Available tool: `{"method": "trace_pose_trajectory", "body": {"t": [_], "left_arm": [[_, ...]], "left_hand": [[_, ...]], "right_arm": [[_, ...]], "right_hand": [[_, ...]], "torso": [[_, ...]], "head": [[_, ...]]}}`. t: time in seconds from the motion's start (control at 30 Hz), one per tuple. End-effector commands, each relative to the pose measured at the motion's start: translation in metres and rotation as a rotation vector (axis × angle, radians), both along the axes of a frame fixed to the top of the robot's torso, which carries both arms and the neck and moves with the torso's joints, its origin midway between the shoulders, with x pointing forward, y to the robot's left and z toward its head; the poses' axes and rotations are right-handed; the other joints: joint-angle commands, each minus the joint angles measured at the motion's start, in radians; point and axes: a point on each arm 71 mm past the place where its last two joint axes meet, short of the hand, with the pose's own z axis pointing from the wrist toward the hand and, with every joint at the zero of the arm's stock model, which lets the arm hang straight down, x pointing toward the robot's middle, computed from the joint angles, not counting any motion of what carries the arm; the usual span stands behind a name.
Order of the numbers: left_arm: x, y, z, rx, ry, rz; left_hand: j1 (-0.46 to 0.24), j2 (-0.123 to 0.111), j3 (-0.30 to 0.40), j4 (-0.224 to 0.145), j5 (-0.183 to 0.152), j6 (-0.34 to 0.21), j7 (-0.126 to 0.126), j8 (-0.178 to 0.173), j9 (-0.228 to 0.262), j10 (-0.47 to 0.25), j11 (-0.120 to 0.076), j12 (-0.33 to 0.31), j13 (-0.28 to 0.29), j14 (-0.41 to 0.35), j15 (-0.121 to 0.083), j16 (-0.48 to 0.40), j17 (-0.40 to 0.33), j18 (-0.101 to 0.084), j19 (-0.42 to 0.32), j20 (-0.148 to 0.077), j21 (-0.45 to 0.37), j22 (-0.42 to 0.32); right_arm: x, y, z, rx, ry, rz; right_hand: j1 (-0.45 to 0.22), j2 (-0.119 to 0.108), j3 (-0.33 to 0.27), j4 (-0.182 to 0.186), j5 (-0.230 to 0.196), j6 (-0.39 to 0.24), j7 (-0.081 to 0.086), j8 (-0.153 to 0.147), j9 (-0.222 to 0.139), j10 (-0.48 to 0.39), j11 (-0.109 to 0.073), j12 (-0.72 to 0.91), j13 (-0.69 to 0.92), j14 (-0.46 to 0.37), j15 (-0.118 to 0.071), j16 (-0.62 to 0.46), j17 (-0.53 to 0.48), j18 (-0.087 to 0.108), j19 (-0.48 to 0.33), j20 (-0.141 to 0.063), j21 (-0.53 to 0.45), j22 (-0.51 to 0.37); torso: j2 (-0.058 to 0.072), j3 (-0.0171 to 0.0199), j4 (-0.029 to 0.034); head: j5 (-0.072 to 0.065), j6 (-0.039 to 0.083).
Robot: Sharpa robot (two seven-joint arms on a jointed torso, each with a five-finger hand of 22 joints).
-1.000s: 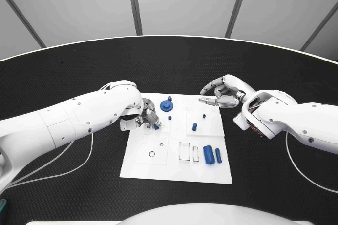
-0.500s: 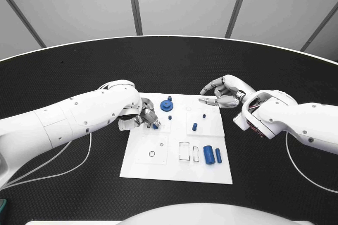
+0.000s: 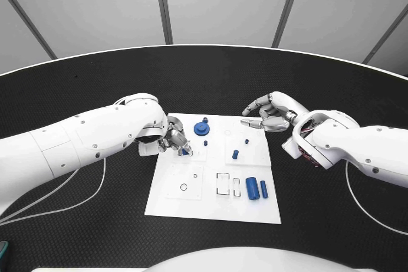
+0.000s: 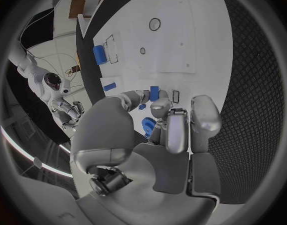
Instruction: Assemble the parts on the task board
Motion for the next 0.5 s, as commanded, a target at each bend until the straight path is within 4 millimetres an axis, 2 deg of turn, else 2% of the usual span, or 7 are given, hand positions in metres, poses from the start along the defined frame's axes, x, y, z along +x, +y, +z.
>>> {"method": "trace_pose_trajectory", "body": {"t": [0.03, 0.33, 0.5], "left_arm": [[-0.0008, -0.0004, 0.0001, -0.002, 0.012, -0.004], [-0.0012, -0.0025, -0.0013, 0.004, 0.048, -0.015], [0.0, -0.0049, -0.0017, 0.004, 0.05, -0.016]], "left_hand": [[0.003, 0.009, 0.123, -0.118, -0.003, -0.002, -0.004, 0.002, 0.001, -0.006, 0.002, 0.003, -0.001, 0.062, 0.003, -0.007, 0.105, -0.013, -0.004, 0.006, -0.005, 0.0], [0.005, 0.011, 0.123, -0.118, -0.028, -0.005, -0.003, 0.001, 0.001, -0.009, 0.003, 0.002, -0.005, 0.062, 0.004, -0.007, 0.104, -0.013, -0.006, 0.007, -0.006, -0.001], [0.005, 0.011, 0.123, -0.118, -0.031, -0.006, -0.003, 0.001, 0.001, -0.009, 0.003, 0.003, -0.005, 0.062, 0.004, -0.007, 0.105, -0.012, -0.006, 0.008, -0.006, -0.002]], "right_arm": [[0.0001, 0.0, -0.0002, 0.0, 0.001, 0.0], [0.0, 0.0003, -0.0004, -0.001, 0.003, 0.001], [-0.0001, 0.0007, -0.0004, 0.0, 0.003, 0.002]], "right_hand": [[0.011, -0.003, 0.008, -0.001, 0.006, 0.0, -0.002, 0.005, -0.002, 0.005, -0.001, 0.004, 0.091, 0.074, -0.01, -0.006, 0.125, 0.009, 0.002, -0.007, -0.003, 0.023], [0.011, -0.003, 0.008, -0.001, 0.006, 0.0, -0.002, 0.005, -0.002, 0.005, -0.001, 0.004, 0.091, 0.074, -0.01, -0.006, 0.125, 0.009, 0.002, -0.007, -0.003, 0.023], [0.011, -0.003, 0.008, -0.001, 0.006, 0.0, -0.002, 0.005, -0.002, 0.005, -0.001, 0.004, 0.091, 0.074, -0.01, -0.006, 0.125, 0.009, 0.002, -0.007, -0.003, 0.023]], "torso": [[0.002, 0.0001, -0.0002], [0.003, 0.0007, 0.0009], [0.004, -0.0001, 0.001]], "head": [[0.0, 0.001], [-0.001, 0.001], [-0.001, 0.001]]}}
